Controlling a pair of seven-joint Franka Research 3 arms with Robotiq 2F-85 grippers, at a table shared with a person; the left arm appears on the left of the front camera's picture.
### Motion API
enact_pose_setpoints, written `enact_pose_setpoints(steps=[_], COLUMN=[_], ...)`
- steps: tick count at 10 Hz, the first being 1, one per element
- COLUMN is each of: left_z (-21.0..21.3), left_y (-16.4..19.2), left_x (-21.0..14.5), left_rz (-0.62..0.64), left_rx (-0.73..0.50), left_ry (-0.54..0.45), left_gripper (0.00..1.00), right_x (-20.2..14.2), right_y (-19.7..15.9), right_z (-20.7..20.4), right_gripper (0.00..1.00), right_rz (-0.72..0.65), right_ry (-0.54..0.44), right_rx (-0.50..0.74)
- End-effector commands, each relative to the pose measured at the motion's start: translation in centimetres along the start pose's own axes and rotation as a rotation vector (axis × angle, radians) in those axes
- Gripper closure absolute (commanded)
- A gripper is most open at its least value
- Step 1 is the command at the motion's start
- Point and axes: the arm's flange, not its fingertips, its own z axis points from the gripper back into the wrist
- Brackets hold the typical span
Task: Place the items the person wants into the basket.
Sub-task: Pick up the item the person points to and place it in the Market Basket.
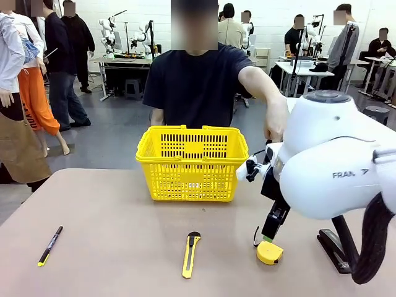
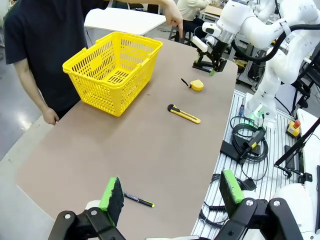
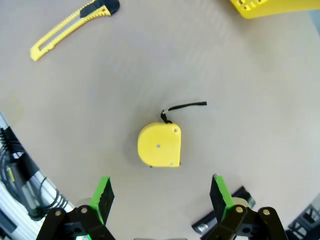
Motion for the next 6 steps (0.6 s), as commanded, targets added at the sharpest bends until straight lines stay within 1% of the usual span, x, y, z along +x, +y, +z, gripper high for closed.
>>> enact_pose_setpoints(steps=[1, 2, 4, 5, 6], left_z=[0.1, 0.1, 0.1, 0.1, 0.1], left_y=[0.1, 0.1, 0.1, 0.1, 0.1], left_x=[0.0, 0.0, 0.0, 0.0, 0.0], left_rz=[-0.025, -0.025, -0.025, -0.025, -0.025], left_rx=[-0.007, -0.007, -0.007, -0.007, -0.007], left_ry=[-0.014, -0.014, -0.014, -0.014, -0.014], left_gripper=[0.00, 0.00, 0.00, 0.00, 0.00], right_x=[-0.5, -0.4, -0.6, -0.8, -0.9], right_y=[0.3, 0.8, 1.0, 1.1, 1.0], right_z=[-2.5, -3.7, -5.0, -5.8, -6.4], right_gripper=[0.00, 0.00, 0.00, 0.00, 0.00], right_rz=[-0.017, -0.010, -0.007, 0.018, 0.005], right_ry=[-0.013, 0.003, 0.006, 0.016, 0.042], right_rx=[-0.028, -0.014, -0.027, -0.003, 0.020])
